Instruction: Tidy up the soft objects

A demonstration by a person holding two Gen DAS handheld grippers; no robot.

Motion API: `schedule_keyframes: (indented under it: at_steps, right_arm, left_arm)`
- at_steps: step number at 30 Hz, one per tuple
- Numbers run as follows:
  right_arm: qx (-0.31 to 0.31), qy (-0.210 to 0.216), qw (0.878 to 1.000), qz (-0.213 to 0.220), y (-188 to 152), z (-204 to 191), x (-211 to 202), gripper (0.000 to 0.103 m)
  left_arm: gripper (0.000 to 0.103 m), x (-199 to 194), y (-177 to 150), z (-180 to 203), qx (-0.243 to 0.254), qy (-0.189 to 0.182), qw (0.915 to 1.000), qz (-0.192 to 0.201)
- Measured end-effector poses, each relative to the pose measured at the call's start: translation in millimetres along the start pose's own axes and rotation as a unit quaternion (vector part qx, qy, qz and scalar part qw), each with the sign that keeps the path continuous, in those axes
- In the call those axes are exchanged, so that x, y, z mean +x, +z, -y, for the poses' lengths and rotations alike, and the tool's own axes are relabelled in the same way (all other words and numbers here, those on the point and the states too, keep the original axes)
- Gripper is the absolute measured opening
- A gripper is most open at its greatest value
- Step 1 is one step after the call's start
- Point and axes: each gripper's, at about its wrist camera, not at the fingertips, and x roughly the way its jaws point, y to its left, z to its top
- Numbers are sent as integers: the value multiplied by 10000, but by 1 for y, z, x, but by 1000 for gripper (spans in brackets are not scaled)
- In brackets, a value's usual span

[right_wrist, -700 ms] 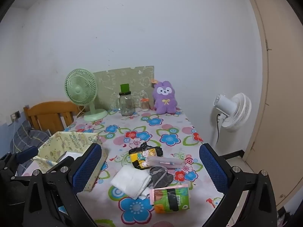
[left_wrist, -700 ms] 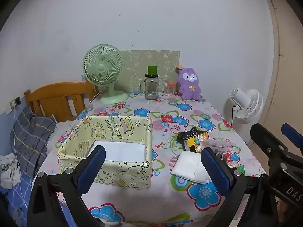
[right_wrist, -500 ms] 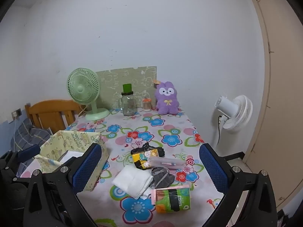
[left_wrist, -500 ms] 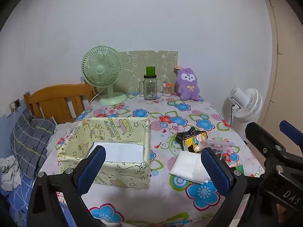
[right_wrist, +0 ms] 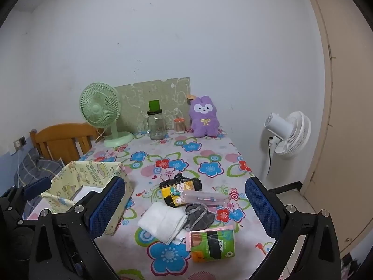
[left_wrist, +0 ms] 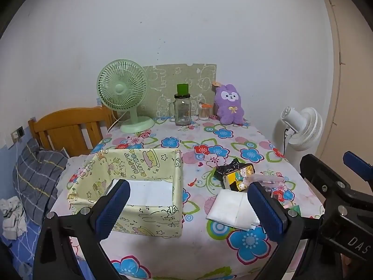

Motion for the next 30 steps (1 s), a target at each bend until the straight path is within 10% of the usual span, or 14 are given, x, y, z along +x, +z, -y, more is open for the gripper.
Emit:
schedule_keyframes:
  at_steps: [30]
  right_arm:
    - [16, 41, 10000, -86, -2, 0, 8, 103]
  left_arm:
    - [101, 5, -1, -1, 7, 38, 10000, -20]
